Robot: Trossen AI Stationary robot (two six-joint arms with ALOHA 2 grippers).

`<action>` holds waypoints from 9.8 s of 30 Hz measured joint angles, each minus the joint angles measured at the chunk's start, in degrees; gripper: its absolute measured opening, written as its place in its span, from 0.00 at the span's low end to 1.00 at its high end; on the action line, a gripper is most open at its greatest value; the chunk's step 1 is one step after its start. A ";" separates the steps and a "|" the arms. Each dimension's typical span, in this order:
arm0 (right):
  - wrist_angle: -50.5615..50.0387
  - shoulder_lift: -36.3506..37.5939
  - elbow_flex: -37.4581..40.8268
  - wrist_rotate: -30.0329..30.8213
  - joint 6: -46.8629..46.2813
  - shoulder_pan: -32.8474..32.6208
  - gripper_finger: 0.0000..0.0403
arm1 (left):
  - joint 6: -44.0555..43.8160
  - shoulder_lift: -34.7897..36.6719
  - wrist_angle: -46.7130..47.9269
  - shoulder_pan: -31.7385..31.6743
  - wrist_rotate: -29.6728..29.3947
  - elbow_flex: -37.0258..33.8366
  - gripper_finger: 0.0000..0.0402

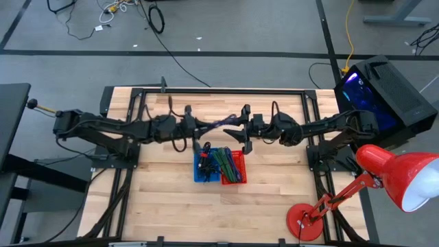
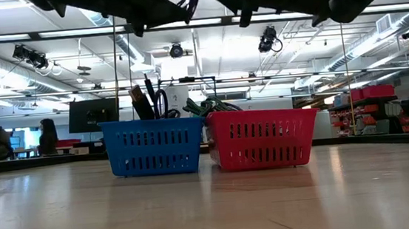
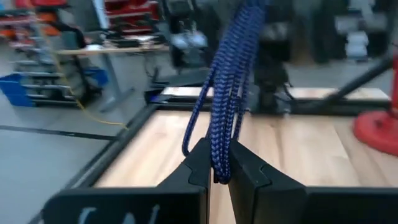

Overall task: Pick & Place USB Port
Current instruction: Put the black and blue USB cable into the red basket, then return to Home Position

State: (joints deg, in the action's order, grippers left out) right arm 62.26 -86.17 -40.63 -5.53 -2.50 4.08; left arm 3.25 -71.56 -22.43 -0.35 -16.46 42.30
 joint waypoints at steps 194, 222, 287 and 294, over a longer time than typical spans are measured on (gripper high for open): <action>-41.23 41.28 35.83 40.61 -15.21 -21.97 0.51 | -4.07 29.54 12.11 -1.36 -0.92 -26.26 0.30; -34.10 52.19 39.75 25.48 -16.74 -21.24 0.51 | -11.25 51.74 2.34 -1.41 19.21 -41.83 0.30; -43.56 85.68 39.71 22.04 -0.15 -9.92 0.51 | -13.13 71.46 -4.68 -4.31 19.76 -41.90 0.30; -60.13 85.64 39.72 14.90 0.00 -9.92 0.51 | -13.13 71.46 -4.70 -4.31 19.75 -41.90 0.30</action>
State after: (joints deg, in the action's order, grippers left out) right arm 2.14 -0.54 -0.91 9.37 -2.50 -5.85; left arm -9.88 -0.10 -27.14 -4.67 3.29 0.40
